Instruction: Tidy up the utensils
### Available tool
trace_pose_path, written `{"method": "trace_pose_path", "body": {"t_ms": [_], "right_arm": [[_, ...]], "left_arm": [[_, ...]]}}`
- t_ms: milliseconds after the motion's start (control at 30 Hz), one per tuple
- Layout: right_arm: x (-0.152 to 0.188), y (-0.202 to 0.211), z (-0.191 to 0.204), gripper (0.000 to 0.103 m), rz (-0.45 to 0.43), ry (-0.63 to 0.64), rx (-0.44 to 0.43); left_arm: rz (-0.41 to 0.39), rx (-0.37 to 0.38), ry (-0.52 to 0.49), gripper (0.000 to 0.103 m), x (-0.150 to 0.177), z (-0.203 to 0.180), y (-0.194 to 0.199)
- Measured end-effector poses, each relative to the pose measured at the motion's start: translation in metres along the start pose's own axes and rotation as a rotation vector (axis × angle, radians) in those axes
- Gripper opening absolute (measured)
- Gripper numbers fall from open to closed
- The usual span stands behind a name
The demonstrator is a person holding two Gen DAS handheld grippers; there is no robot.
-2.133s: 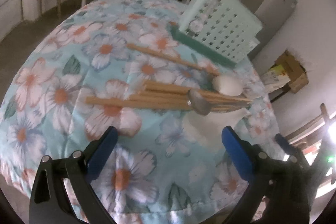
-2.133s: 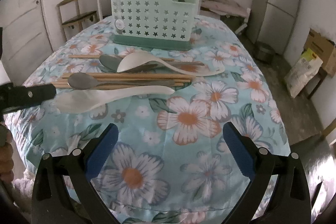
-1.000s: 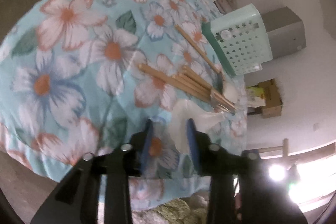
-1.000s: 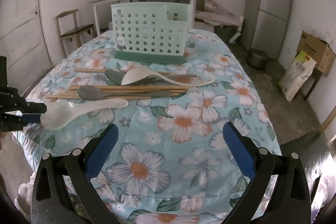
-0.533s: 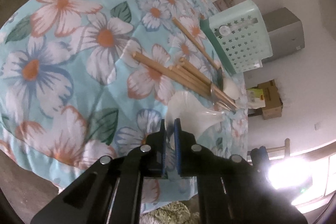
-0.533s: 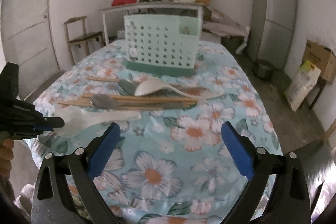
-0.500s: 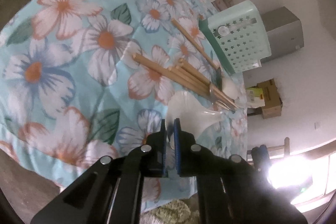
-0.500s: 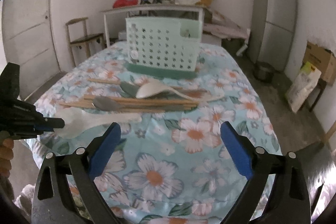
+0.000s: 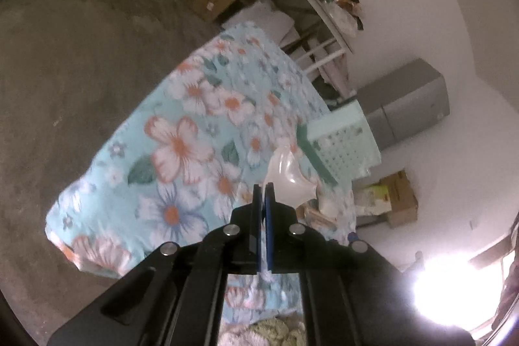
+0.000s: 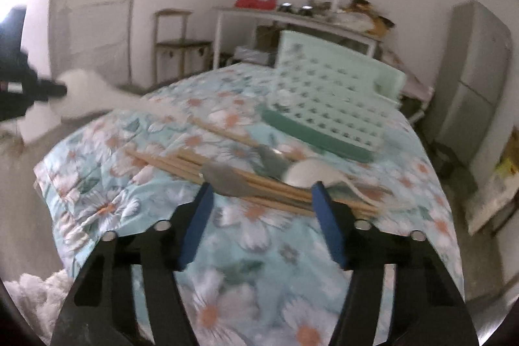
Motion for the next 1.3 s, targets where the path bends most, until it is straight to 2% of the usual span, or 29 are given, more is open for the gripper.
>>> {"method": "trace_pose_path", "body": {"t_ms": [167,333,667,800,867,967,1067,1300], "right_arm": [[-0.012,-0.029,0.025,0.030,0.048,0.132,0.024],[-0.010,-0.044,0.038,0.018,0.087,0.198,0.027],[-0.010,-0.048,0.046,0.017,0.090,0.266,0.061],[-0.014,-0.042,0.051,0.017,0.074,0.277,0.047],[-0.018,-0.030,0.053,0.025,0.042,0.283,0.042],[-0.016,-0.016,0.058,0.026,0.025,0.286,0.005],[-0.009,-0.013,0.062,0.026,0.044,0.302,0.003],[-0.004,-0.041,0.060,0.024,0.112,0.319,0.064]], "left_arm": [[-0.015,0.015,-0.006,0.001,-0.005,-0.003,-0.015],[-0.010,0.017,-0.016,0.001,-0.010,-0.002,-0.025],[-0.026,0.007,-0.009,0.001,-0.017,0.000,-0.037],[-0.025,-0.001,-0.005,0.001,-0.018,0.002,-0.041],[-0.030,-0.006,-0.002,0.001,-0.019,0.003,-0.041],[-0.029,-0.013,0.006,0.001,-0.019,0.005,-0.043],[-0.030,-0.017,0.002,0.001,-0.019,0.004,-0.044],[-0.030,-0.022,-0.001,0.001,-0.018,0.003,-0.045]]}}
Point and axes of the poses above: each gripper's, at about its wrist camera, not at the fingertips, and y roughly against the way its jaws point, z to its left, x to its underside, the point moved 4 cm from there along -y, roughly the way its jaws point, and after that the axes turned 13 degrees about y, right-handed, at the moved point
